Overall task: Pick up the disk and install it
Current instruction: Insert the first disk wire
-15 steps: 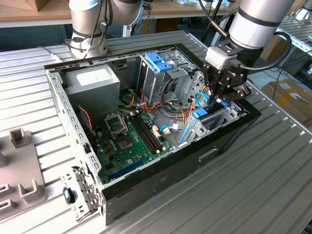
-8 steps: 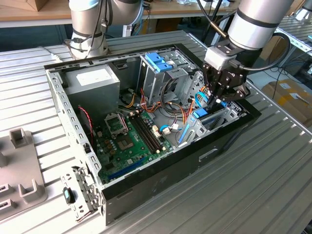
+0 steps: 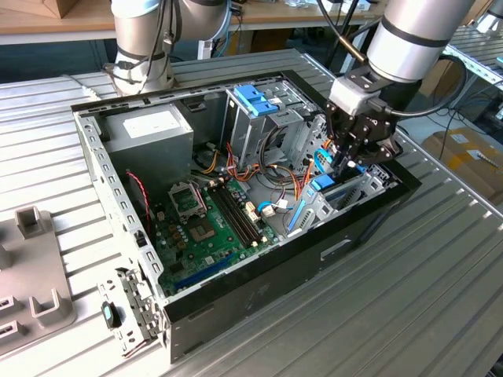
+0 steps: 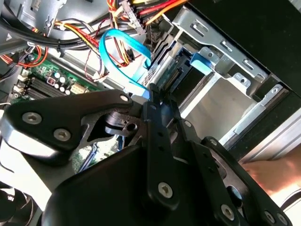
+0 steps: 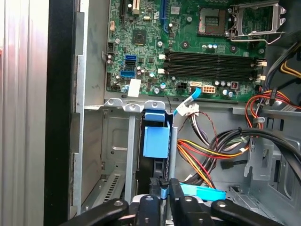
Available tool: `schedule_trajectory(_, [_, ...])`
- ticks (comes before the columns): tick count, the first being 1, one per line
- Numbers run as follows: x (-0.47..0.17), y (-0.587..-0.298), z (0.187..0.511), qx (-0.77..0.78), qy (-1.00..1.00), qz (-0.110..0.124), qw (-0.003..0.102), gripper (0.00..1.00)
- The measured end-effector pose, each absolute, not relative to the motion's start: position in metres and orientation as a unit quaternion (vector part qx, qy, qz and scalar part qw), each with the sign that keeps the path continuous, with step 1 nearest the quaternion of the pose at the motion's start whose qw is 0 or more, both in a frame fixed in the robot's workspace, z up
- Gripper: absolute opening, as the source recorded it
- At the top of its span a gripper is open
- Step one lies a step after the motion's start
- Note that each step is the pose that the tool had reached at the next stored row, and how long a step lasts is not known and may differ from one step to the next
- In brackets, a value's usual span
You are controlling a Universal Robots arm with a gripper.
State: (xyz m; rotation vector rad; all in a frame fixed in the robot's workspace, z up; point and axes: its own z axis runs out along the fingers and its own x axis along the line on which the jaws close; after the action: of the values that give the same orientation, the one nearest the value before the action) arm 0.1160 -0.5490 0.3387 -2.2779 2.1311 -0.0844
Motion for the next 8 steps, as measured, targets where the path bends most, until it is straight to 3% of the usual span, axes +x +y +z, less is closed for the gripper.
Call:
schedule_trajectory(1, [0.116, -0.549, 0.339, -0.73, 0.683, -0.027, 0.01, 0.24])
schedule_trajectory(8, [0.116, -0.549, 0.356, -0.73, 0.683, -0.027, 0.01, 0.24])
